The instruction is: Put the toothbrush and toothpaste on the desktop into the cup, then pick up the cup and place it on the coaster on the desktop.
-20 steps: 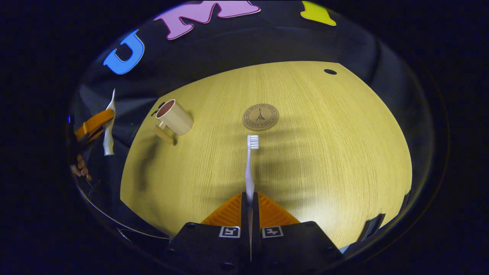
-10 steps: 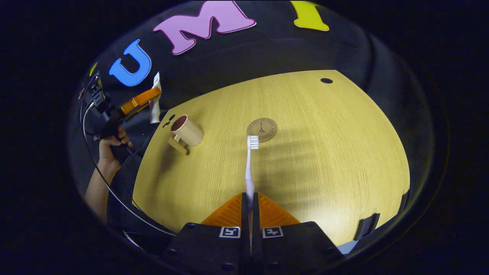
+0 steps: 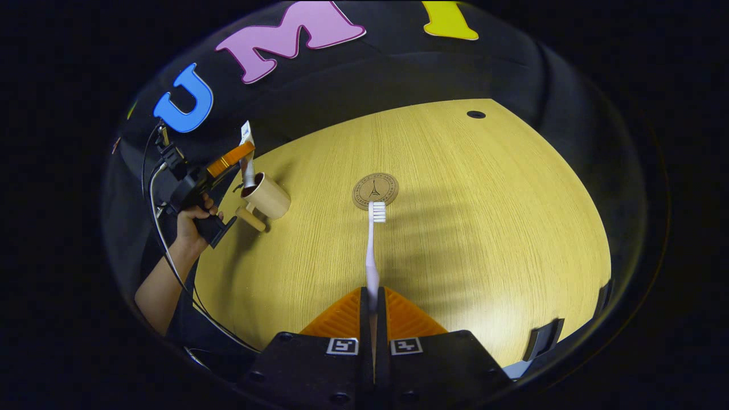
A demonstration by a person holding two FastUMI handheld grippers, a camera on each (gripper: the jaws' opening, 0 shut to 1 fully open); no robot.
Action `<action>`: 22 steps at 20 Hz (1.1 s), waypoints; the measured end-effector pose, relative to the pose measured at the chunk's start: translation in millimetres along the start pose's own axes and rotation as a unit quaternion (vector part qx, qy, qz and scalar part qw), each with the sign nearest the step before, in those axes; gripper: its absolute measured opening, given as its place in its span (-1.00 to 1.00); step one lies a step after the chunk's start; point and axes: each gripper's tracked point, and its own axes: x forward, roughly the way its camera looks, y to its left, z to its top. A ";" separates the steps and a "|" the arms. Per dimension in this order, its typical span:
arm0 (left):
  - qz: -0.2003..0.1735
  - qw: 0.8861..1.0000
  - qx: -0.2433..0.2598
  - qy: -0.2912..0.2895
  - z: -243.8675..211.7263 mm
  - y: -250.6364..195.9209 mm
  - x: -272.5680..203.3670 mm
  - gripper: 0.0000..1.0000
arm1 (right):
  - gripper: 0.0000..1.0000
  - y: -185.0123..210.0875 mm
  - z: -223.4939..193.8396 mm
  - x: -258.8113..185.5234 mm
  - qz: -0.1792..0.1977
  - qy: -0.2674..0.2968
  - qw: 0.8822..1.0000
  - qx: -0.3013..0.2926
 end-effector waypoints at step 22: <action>0.148 0.988 -0.027 0.019 -40.2 3.4 -193.9 0.95 | -0.89 114.9 113.4 27.4 0.118 -0.096 0.985 -0.083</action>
